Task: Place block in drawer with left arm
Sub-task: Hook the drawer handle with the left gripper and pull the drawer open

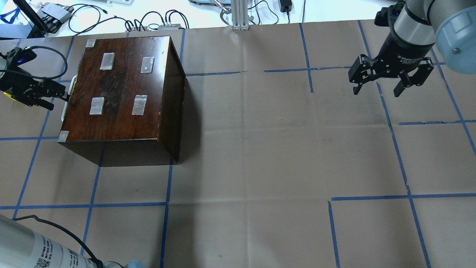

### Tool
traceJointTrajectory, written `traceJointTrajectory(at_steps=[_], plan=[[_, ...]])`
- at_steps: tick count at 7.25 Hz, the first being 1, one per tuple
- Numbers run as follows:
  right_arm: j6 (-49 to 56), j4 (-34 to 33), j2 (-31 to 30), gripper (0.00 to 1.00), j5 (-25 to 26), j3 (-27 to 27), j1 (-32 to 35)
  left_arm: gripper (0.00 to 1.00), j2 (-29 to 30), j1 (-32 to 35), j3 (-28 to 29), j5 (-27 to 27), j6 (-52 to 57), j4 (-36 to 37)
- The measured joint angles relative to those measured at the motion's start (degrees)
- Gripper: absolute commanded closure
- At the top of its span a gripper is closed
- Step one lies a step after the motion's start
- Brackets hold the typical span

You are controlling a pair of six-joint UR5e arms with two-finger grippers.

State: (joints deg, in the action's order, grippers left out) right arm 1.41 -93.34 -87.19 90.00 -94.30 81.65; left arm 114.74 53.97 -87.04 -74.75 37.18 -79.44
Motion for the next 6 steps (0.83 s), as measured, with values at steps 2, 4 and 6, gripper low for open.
traceJointTrajectory(at_steps=[2, 4, 6], plan=[[0.0, 0.0, 0.0, 0.00, 0.0, 0.0, 0.0, 0.02, -0.1, -0.1, 0.4, -3.3, 0.0, 0.9], [0.0, 0.0, 0.0, 0.00, 0.0, 0.0, 0.0, 0.02, -0.2, -0.4, 0.8, -6.6, 0.0, 2.2], [0.0, 0.0, 0.0, 0.00, 0.0, 0.0, 0.0, 0.02, -0.2, -1.5, 1.1, -8.7, 0.0, 2.8]])
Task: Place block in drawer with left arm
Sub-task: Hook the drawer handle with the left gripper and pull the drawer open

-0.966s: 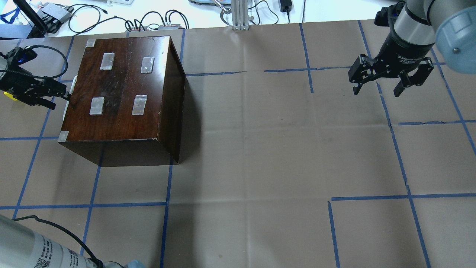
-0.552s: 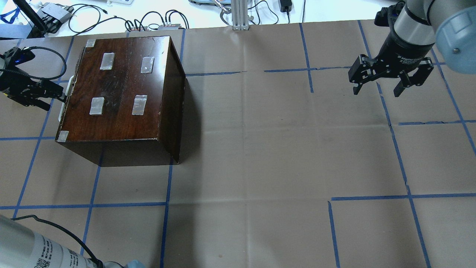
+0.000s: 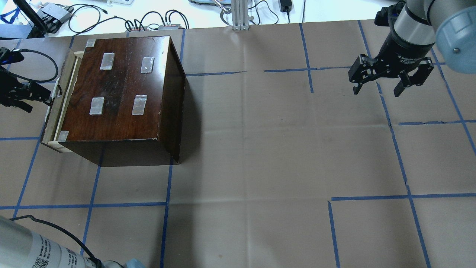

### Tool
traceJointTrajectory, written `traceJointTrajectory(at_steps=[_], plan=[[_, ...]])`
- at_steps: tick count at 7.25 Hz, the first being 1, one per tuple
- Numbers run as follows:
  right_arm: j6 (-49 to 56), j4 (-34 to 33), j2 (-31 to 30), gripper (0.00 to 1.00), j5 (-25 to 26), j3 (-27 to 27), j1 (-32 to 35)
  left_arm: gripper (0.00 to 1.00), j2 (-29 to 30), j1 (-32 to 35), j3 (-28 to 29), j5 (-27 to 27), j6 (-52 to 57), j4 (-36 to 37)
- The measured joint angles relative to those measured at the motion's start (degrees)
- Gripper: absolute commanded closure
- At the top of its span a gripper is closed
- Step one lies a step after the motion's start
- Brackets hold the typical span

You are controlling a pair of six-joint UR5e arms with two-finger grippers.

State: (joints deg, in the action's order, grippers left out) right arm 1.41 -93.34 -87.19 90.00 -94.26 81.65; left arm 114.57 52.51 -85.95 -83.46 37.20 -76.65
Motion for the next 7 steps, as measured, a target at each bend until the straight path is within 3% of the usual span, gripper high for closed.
traceJointTrajectory(at_steps=[7], plan=[[0.0, 0.0, 0.0, 0.00, 0.0, 0.0, 0.0, 0.02, 0.7, -5.4, 1.1, -1.2, 2.2, 0.4]])
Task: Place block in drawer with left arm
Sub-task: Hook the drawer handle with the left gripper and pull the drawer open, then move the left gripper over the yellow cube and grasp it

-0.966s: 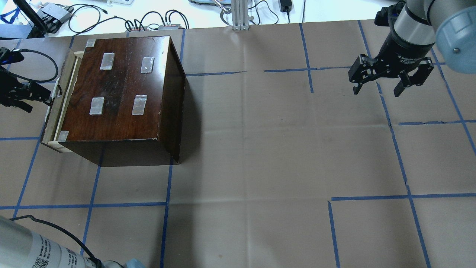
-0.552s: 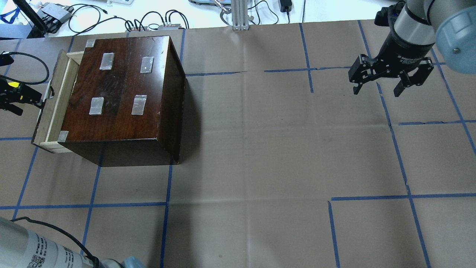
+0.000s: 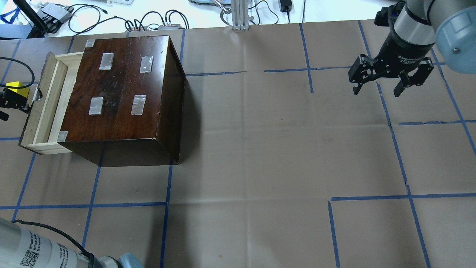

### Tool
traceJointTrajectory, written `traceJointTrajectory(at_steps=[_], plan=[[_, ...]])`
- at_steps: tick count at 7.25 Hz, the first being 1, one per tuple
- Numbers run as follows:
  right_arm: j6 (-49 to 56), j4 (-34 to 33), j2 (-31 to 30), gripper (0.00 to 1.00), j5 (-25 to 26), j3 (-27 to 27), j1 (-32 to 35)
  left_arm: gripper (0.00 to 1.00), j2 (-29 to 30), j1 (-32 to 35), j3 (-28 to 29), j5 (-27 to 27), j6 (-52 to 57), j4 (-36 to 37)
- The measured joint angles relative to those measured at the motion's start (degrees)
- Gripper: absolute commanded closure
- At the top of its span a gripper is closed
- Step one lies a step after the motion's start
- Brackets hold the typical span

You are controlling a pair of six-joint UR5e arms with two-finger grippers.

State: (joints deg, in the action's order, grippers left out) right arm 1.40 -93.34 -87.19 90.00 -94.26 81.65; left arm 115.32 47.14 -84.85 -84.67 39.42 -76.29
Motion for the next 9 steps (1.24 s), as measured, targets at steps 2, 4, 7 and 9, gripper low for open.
traceJointTrajectory(at_steps=[2, 4, 7, 9], plan=[[0.0, 0.0, 0.0, 0.00, 0.0, 0.0, 0.0, 0.02, 0.1, -0.5, 0.5, -0.9, 0.6, 0.9], [0.0, 0.0, 0.0, 0.00, 0.0, 0.0, 0.0, 0.02, 0.0, -0.5, 1.7, -1.3, 0.7, 1.2], [0.0, 0.0, 0.0, 0.00, 0.0, 0.0, 0.0, 0.02, 3.5, -0.6, 10.8, -1.0, 0.6, 1.2], [0.0, 0.0, 0.0, 0.00, 0.0, 0.0, 0.0, 0.02, 10.8, -0.6, 19.2, -1.1, 1.7, 1.2]])
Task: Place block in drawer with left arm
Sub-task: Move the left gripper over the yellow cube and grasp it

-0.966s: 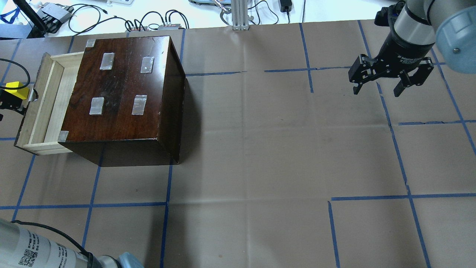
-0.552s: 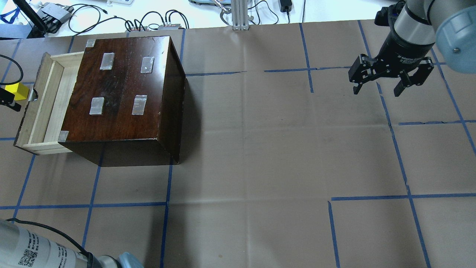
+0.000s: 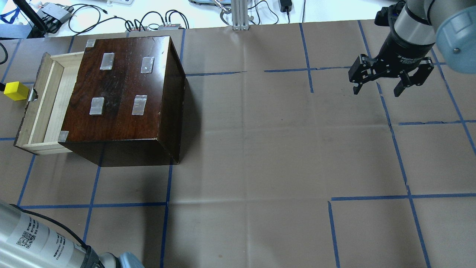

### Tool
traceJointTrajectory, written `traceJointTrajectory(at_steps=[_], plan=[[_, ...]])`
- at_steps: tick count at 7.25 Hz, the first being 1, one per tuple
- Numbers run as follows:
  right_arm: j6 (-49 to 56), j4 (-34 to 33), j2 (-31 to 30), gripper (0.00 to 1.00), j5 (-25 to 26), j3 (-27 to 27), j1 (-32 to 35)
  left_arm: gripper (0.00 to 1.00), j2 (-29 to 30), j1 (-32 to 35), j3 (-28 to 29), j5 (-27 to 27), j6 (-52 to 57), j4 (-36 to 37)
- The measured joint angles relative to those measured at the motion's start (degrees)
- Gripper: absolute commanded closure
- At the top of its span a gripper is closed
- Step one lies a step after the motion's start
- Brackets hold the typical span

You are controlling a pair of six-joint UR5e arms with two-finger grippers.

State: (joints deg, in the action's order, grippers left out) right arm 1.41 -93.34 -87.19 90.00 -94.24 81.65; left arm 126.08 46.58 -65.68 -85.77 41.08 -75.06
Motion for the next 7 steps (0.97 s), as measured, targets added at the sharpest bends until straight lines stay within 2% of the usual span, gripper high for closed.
traceJointTrajectory(at_steps=[2, 7], plan=[[0.0, 0.0, 0.0, 0.00, 0.0, 0.0, 0.0, 0.02, 7.0, 0.0, 7.2, 0.1, 0.4, -0.1], [0.0, 0.0, 0.0, 0.00, 0.0, 0.0, 0.0, 0.02, 19.4, 0.0, 20.3, 0.0, 0.1, -0.1]])
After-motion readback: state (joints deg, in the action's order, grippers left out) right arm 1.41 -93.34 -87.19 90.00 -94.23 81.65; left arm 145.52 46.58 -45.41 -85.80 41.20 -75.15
